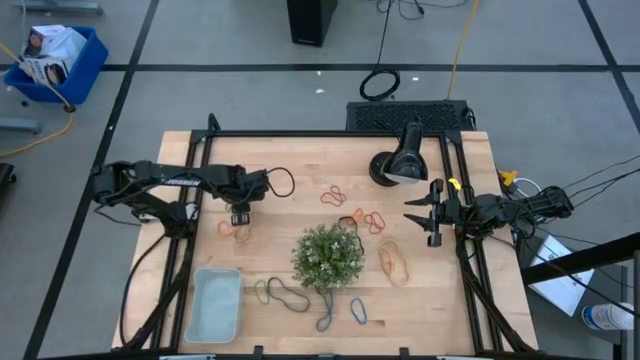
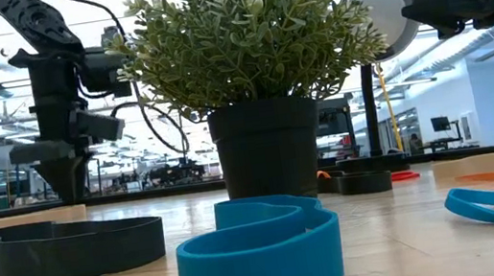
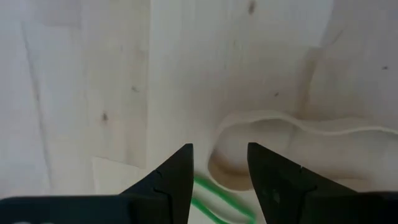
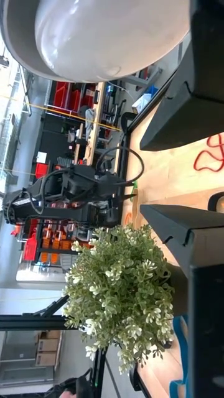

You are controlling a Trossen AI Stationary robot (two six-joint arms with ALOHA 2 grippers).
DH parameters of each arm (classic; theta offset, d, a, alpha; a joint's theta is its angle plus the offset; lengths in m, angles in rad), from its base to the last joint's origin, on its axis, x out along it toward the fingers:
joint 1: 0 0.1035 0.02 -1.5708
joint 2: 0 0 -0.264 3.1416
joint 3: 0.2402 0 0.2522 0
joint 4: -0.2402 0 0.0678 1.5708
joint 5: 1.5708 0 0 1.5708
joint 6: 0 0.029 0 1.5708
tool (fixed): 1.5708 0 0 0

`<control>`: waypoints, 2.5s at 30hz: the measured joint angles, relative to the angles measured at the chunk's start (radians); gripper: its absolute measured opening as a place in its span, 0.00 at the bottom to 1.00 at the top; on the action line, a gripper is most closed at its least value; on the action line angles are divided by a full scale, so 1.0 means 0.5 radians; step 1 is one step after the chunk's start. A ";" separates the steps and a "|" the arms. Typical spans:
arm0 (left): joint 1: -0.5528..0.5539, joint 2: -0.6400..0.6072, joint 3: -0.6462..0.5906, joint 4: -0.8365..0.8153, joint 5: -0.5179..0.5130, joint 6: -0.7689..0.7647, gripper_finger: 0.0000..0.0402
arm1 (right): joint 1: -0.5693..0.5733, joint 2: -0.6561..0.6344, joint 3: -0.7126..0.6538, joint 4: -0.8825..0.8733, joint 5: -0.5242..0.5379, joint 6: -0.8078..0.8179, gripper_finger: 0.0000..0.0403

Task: Pick and place rubber bands into bin
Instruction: Put the left light brown rubber band into the blue bin

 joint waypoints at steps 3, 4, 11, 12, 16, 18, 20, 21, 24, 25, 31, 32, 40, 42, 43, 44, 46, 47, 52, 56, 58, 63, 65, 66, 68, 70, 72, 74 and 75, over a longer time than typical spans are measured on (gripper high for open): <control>0.043 0.051 0.000 0.007 0.032 0.004 0.39 | 0.000 0.000 0.000 0.000 0.000 0.000 0.36; 0.056 0.076 0.000 0.008 0.053 0.005 0.39 | 0.000 0.000 0.001 0.000 0.000 0.000 0.36; 0.097 0.194 0.010 0.029 0.074 0.008 0.39 | 0.000 0.000 0.000 0.000 0.000 -0.001 0.36; 0.097 0.195 0.009 0.029 0.079 0.012 0.39 | 0.000 0.000 0.000 0.000 -0.001 0.000 0.36; 0.092 0.195 0.007 0.033 0.081 0.018 0.38 | 0.000 0.000 0.000 0.000 0.001 -0.002 0.36; 0.089 0.196 0.006 0.035 0.082 0.027 0.35 | 0.000 0.000 0.000 0.001 0.001 -0.003 0.36; 0.086 0.196 0.005 0.036 0.090 0.048 0.30 | 0.000 0.000 0.000 0.001 0.001 -0.005 0.36; 0.085 0.197 0.004 0.036 0.095 0.055 0.27 | 0.000 0.000 0.000 0.001 0.001 -0.006 0.36; 0.084 0.197 0.003 0.035 0.113 0.056 0.16 | 0.000 0.000 0.000 0.001 0.001 -0.006 0.36; 0.084 0.197 0.002 0.036 0.113 0.056 0.12 | 0.000 0.000 0.000 0.001 0.001 -0.006 0.36; 0.086 0.199 0.002 0.045 0.086 0.046 0.03 | 0.000 0.000 0.000 0.001 0.001 -0.064 0.36; 0.083 0.199 0.002 0.045 0.086 0.043 0.04 | 0.000 0.000 0.000 0.001 0.001 -0.069 0.36; 0.025 0.208 0.183 -0.183 -0.008 -0.100 0.01 | 0.000 0.000 0.000 0.002 0.001 -0.074 0.36; 0.003 0.208 0.281 -0.318 -0.035 -0.134 0.01 | 0.000 0.000 0.000 0.002 0.001 -0.075 0.36; -0.013 0.208 0.337 -0.408 -0.055 -0.168 0.01 | 0.000 0.000 0.000 0.002 0.001 -0.074 0.36; -0.030 0.208 0.397 -0.499 -0.074 -0.200 0.01 | 0.000 0.000 0.000 0.002 0.001 -0.073 0.36; -0.067 0.207 0.524 -0.678 -0.104 -0.256 0.01 | 0.000 0.000 0.000 0.002 0.001 -0.072 0.36; -0.092 0.207 0.589 -0.768 -0.122 -0.288 0.01 | 0.000 0.000 0.000 0.002 0.001 -0.071 0.36; -0.242 0.206 0.925 -1.149 -0.212 -0.423 0.01 | 0.000 0.000 0.000 0.002 0.001 -0.069 0.36; -0.395 0.205 1.221 -1.444 -0.291 -0.591 0.01 | 0.000 0.000 0.000 0.002 0.001 -0.068 0.36; -0.485 0.203 1.369 -1.571 -0.299 -0.695 0.01 | 0.000 0.000 0.000 0.002 0.001 -0.068 0.36; -0.725 0.140 1.630 -1.575 -0.179 -0.850 0.01 | 0.000 0.000 0.000 0.002 0.001 -0.068 0.36; -0.818 0.128 1.679 -1.594 -0.092 -0.953 0.01 | 0.000 0.000 0.000 0.002 0.001 -0.068 0.36; -0.864 0.109 1.683 -1.595 -0.045 -1.029 0.01 | 0.000 0.000 0.000 0.002 0.000 -0.068 0.36; -0.957 0.074 1.691 -1.572 0.026 -1.205 0.01 | 0.000 0.000 0.000 0.003 0.000 -0.068 0.36; -1.041 0.054 1.694 -1.591 0.103 -1.384 0.01 | 0.000 -0.001 -0.001 0.008 0.000 -0.068 0.36; -1.144 0.048 1.687 -1.592 0.167 -1.560 0.01 | 0.000 -0.001 -0.001 0.011 0.001 -0.068 0.36; -1.233 0.045 1.689 -1.574 0.238 -1.680 0.01 | 0.000 0.000 -0.001 0.011 0.000 -0.068 0.36; -1.281 0.044 1.690 -1.583 0.280 -1.735 0.01 | 0.000 0.000 -0.001 0.015 0.000 -0.068 0.36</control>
